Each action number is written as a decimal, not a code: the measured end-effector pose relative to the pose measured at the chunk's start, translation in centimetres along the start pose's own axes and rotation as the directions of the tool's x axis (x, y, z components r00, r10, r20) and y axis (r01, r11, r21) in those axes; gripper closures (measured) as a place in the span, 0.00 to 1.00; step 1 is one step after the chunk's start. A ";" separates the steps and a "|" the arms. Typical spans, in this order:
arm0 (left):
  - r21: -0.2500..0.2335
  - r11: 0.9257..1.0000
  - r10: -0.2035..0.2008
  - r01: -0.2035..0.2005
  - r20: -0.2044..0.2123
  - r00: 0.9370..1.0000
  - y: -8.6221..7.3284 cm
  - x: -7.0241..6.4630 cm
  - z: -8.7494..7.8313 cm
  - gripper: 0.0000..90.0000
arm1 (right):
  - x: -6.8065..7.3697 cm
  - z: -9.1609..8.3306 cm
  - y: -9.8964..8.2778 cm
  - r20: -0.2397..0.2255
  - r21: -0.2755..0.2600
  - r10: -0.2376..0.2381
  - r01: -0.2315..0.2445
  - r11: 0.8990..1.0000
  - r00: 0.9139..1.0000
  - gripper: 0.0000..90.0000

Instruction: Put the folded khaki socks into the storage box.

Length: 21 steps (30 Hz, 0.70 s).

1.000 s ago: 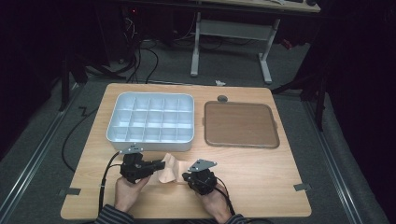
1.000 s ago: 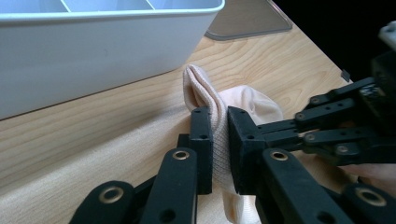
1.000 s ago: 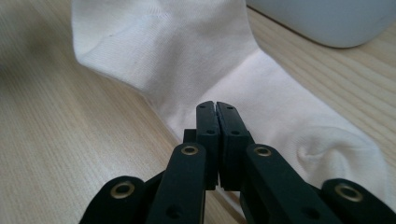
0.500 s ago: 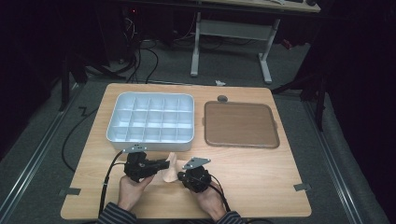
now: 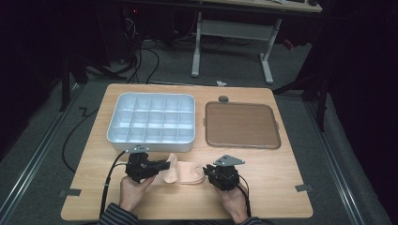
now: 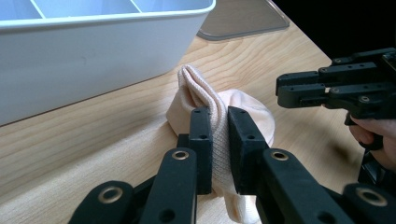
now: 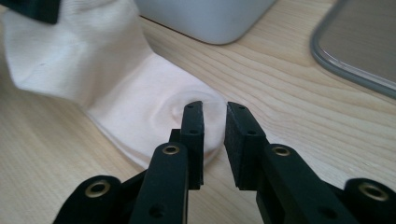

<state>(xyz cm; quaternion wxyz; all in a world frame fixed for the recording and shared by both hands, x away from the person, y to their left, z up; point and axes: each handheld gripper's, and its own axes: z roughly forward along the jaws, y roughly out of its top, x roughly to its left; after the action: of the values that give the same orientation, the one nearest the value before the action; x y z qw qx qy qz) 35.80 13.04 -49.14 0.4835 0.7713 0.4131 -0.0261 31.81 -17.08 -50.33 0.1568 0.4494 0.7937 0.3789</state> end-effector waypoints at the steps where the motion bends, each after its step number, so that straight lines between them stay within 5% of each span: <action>1: 0.000 1.000 0.002 -0.002 -0.002 1.000 0.0 0.0 0.0 0.90 | -0.1 0.2 0.0 0.006 0.010 0.009 -0.009 1.000 1.000 0.85; 13: 0.006 1.000 -0.004 0.004 0.022 1.000 0.2 -0.5 0.1 0.90 | -0.1 2.2 -0.6 0.013 0.080 0.018 -0.019 0.997 1.000 0.85; 21: 0.016 1.000 0.009 -0.009 0.055 0.998 0.6 -1.3 1.3 0.90 | -0.1 2.4 -0.8 0.007 0.071 0.009 -0.009 0.997 1.000 0.86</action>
<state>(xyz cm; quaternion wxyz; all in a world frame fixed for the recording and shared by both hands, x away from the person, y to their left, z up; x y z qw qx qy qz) 35.81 11.16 -48.78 0.4886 0.7760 0.3959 -0.0485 32.78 -16.28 -52.56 0.1419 0.4596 0.8041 0.3495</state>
